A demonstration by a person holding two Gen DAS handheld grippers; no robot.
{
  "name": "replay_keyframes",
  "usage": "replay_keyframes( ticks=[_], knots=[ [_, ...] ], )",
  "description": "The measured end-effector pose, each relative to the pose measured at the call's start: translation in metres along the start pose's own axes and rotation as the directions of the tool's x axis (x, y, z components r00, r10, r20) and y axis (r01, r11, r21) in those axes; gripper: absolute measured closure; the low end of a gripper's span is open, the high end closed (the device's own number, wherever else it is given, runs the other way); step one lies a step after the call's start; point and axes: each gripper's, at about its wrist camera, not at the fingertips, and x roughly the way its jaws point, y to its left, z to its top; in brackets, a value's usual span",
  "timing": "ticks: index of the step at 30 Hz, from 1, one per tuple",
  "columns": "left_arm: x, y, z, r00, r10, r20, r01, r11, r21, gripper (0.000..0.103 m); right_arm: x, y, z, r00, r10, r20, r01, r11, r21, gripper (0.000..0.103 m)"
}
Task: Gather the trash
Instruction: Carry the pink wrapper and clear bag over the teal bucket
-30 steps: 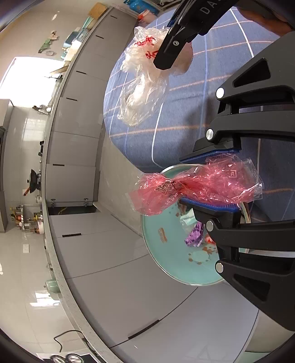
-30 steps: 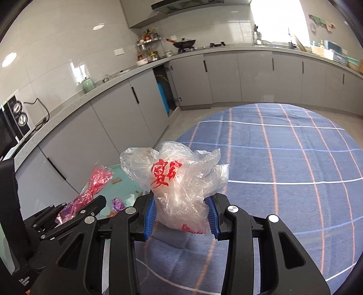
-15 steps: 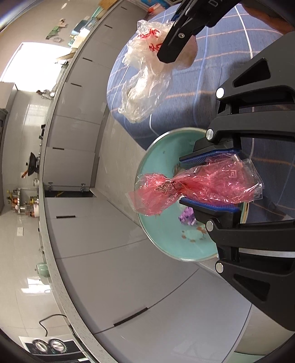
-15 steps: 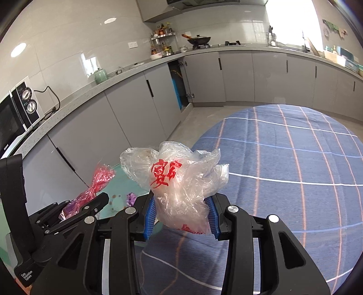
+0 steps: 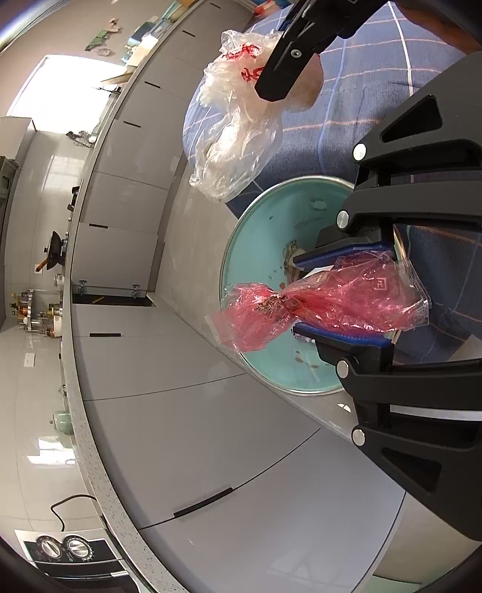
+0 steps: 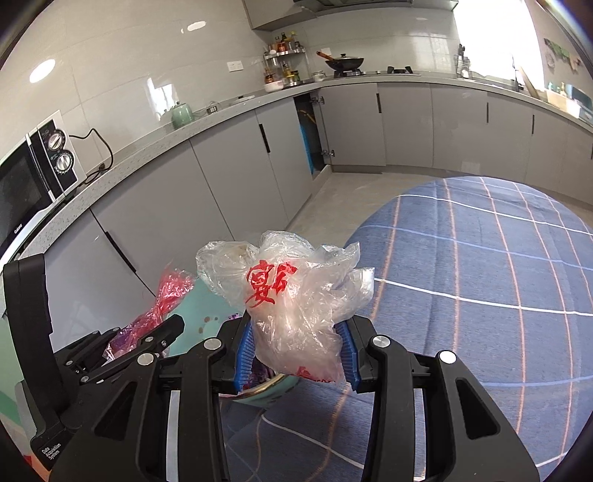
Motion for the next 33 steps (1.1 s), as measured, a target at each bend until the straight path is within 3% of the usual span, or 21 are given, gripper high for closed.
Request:
replay_keyframes(
  ticks=[22, 33],
  knots=[
    [0.010, 0.014, 0.002, 1.000, 0.003, -0.016, -0.004, 1.000, -0.027, 0.072, 0.028, 0.027, 0.006, 0.999, 0.019, -0.033, -0.019, 1.000, -0.012, 0.063],
    [0.038, 0.017, 0.001, 0.995, -0.035, -0.096, 0.032, 0.999, -0.033, 0.072, 0.050, 0.021, 0.004, 0.997, 0.007, -0.077, -0.006, 1.000, 0.014, 0.063]
  ],
)
